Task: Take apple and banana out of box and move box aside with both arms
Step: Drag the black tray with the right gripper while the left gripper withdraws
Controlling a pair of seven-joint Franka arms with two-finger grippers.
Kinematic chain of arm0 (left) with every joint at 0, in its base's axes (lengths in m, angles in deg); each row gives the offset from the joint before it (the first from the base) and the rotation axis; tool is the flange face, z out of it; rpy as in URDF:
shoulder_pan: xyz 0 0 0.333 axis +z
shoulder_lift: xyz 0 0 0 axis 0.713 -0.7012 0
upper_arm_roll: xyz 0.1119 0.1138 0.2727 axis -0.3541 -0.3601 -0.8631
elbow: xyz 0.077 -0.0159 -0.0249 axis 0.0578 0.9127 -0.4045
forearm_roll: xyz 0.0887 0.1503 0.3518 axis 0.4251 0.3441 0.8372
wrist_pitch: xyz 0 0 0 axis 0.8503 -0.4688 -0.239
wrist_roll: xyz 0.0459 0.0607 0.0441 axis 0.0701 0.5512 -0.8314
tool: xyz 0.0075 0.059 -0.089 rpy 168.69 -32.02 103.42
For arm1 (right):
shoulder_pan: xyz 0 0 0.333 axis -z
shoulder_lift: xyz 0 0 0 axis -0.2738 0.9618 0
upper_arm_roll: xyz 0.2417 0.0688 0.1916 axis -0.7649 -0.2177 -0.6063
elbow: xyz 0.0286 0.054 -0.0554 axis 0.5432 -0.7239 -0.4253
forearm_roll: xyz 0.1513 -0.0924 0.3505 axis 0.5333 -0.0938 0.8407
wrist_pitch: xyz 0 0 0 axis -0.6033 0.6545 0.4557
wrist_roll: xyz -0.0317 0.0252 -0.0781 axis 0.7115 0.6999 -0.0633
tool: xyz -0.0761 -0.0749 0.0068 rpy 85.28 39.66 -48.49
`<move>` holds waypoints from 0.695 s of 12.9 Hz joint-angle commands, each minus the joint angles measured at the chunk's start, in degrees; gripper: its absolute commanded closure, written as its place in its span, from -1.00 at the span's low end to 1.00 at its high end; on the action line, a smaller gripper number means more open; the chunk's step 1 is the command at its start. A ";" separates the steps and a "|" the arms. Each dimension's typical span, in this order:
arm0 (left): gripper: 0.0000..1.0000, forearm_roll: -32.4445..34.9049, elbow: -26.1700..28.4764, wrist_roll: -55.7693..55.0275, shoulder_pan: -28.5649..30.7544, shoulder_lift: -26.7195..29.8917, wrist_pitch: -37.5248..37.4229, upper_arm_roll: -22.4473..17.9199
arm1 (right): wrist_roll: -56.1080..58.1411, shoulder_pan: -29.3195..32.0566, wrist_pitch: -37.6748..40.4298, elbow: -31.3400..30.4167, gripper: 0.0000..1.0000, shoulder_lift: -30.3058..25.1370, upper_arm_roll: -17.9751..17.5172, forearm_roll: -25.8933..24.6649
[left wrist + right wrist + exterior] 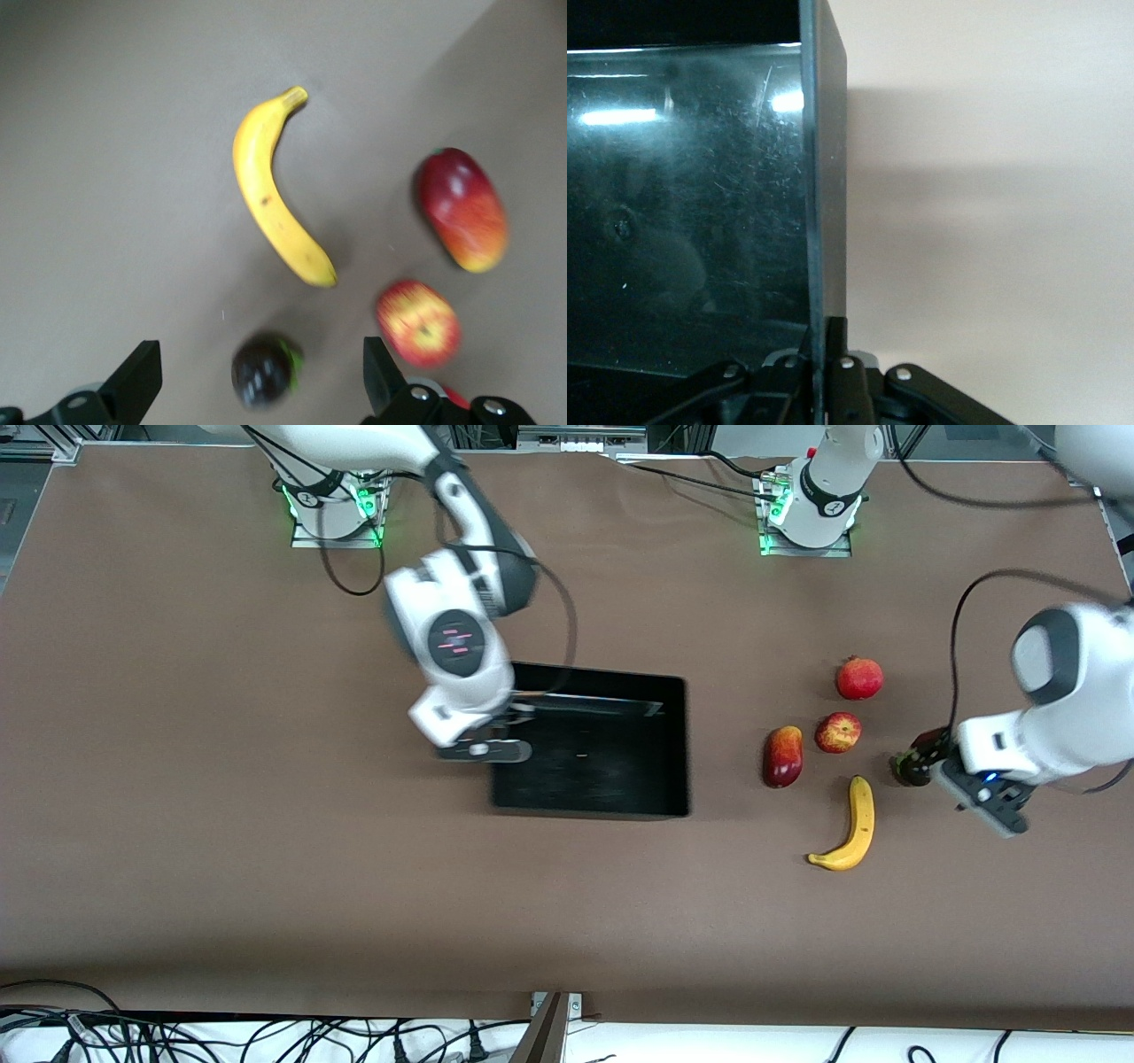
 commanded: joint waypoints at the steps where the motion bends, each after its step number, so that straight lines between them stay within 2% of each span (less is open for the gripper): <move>1: -1.00 -0.04 1.19 -5.73 -0.48 9.46 -7.42 -0.03 | 11.12 2.53 7.14 -1.33 1.00 -2.66 8.95 0.93; 3: -1.00 -0.04 1.19 -12.65 -1.52 15.61 -12.51 -0.29 | 25.18 7.87 8.46 -2.90 1.00 -2.66 11.44 0.94; 4: -1.00 -0.04 1.19 -17.04 -2.75 18.42 -15.06 -0.55 | 30.38 11.73 8.56 -4.04 1.00 -2.92 11.45 1.37; 7: -1.00 -0.04 1.19 -27.52 -6.53 24.85 -21.13 -2.66 | 38.05 19.40 7.69 -7.38 1.00 -3.27 11.45 1.55; 9: -1.00 -4.75 1.62 -28.51 -8.21 26.27 -22.12 -6.25 | 42.72 23.19 3.66 -11.85 1.00 -2.75 11.45 1.55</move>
